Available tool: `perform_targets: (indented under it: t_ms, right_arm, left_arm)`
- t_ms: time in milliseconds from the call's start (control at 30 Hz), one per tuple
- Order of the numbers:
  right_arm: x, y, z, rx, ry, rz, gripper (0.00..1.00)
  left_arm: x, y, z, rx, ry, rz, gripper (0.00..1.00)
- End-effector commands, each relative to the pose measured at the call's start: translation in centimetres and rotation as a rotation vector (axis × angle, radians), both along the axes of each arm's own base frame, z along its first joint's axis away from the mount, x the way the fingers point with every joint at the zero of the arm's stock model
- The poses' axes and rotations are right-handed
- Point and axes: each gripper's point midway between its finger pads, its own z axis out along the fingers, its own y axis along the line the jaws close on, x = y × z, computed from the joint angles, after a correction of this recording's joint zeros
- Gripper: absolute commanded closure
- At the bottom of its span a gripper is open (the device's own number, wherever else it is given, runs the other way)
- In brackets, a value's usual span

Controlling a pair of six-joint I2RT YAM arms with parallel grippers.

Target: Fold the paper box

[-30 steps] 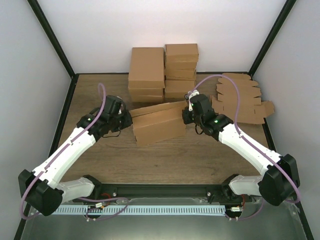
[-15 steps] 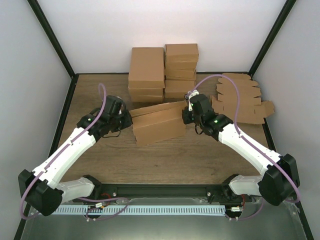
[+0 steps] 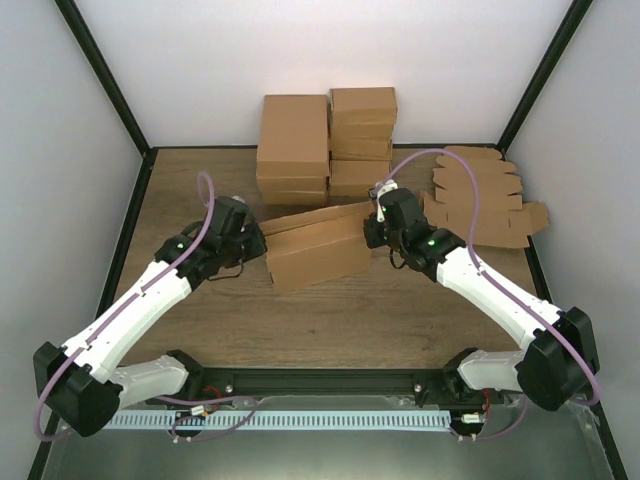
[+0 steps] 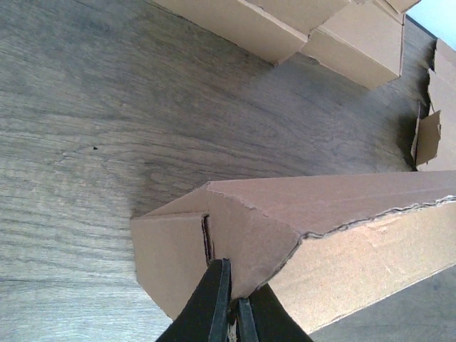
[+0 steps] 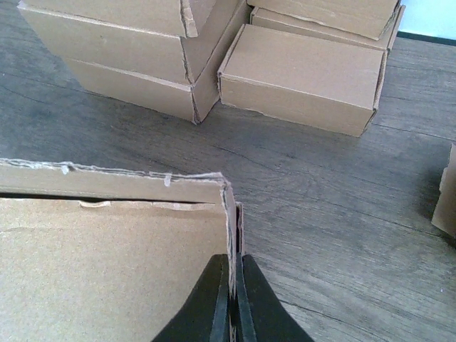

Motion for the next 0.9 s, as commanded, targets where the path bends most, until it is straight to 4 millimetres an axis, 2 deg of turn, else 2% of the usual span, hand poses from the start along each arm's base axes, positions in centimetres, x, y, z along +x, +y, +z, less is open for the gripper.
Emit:
perform_targets:
  t_ms: [0,300,600,867]
  right_arm:
    - [-0.4,0.2,-0.6,-0.022,0.038,0.006,0.99]
    - [-0.4,0.2,-0.8,-0.026,0.042,0.006,0.99]
    - [-0.2,0.2,-0.5,-0.031,0.033,0.002,0.99]
    - [-0.2,0.3,-0.7,-0.032,0.039,0.005,0.99]
  left_arm:
    - [-2.6,1.7,-4.4,0.109,0.154,0.033,0.96]
    - [-3.0,1.7,-4.9,0.165,0.155,0.031,0.96]
    - [-3.1,2.7,-4.5,0.262,0.151,0.045,0.96]
    - [-3.3,1.4,-5.7,0.225,0.166,0.021,0.96]
